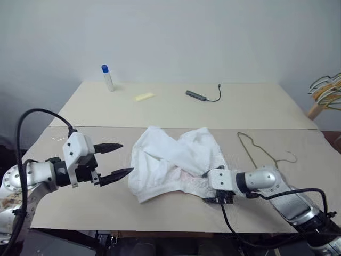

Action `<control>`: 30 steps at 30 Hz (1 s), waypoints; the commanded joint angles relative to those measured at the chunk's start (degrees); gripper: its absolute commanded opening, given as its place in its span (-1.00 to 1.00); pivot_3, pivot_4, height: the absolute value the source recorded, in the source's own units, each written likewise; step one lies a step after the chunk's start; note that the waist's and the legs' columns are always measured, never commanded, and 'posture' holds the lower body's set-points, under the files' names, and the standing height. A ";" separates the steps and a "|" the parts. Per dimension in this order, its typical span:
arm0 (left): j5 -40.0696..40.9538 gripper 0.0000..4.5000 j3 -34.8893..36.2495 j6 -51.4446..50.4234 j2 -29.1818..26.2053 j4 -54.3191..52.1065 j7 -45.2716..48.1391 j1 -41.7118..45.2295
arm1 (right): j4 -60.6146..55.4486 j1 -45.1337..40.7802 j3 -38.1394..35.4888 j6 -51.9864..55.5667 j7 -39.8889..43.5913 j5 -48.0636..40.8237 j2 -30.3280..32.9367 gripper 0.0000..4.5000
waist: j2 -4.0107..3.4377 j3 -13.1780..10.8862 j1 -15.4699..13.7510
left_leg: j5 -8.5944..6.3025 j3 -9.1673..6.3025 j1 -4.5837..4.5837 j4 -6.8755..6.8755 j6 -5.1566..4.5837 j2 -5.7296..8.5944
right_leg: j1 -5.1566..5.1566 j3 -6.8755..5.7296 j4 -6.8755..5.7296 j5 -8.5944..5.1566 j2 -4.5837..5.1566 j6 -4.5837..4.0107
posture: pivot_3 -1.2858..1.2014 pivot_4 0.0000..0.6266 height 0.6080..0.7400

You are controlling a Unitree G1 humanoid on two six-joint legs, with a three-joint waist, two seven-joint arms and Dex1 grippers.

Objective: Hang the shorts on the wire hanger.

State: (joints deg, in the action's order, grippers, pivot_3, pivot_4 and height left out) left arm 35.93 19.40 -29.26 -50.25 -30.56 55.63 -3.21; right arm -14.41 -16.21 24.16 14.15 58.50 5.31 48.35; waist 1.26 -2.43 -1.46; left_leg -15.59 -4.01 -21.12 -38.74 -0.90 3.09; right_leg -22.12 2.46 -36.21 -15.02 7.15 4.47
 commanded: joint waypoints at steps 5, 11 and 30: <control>0.29 0.87 -0.83 0.66 0.44 -0.32 -1.47 2.45 | 15.56 -9.50 -2.94 -17.51 2.35 4.11 4.57 -0.48 | -0.01 0.00 -0.07 | 0.00 0.02 0.00 0.01 0.00 0.02 | -0.01 0.02 0.01 0.00 0.01 -0.01 | 0.08 -1.00 1.00; -0.97 0.87 -4.93 1.95 1.72 2.27 -1.23 6.39 | 45.23 -29.42 2.76 -40.30 -10.77 21.25 2.86 -0.98 | -0.02 0.03 1.58 | 0.11 0.08 0.02 0.13 0.19 -0.02 | -0.01 0.02 0.00 0.03 -0.01 -0.07 | 0.04 -1.00 1.00; -2.52 0.87 -10.87 3.17 1.78 8.90 4.85 14.01 | -12.47 6.81 -21.14 8.07 1.30 -1.51 6.41 0.97 | -0.32 0.27 4.27 | 0.08 0.12 -0.02 0.10 0.13 -0.19 | -0.04 0.16 -0.46 -0.02 -0.14 -0.18 | -0.06 -1.00 1.00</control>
State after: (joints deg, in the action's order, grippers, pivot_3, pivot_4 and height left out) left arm 33.59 8.41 -27.38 -47.94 -21.64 59.64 9.75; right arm -17.97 -10.20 4.92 14.88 58.77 7.88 55.48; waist 0.94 -2.16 2.81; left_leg -15.53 -3.89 -21.16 -38.66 -0.79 2.88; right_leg -22.14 2.61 -36.67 -15.04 7.00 4.29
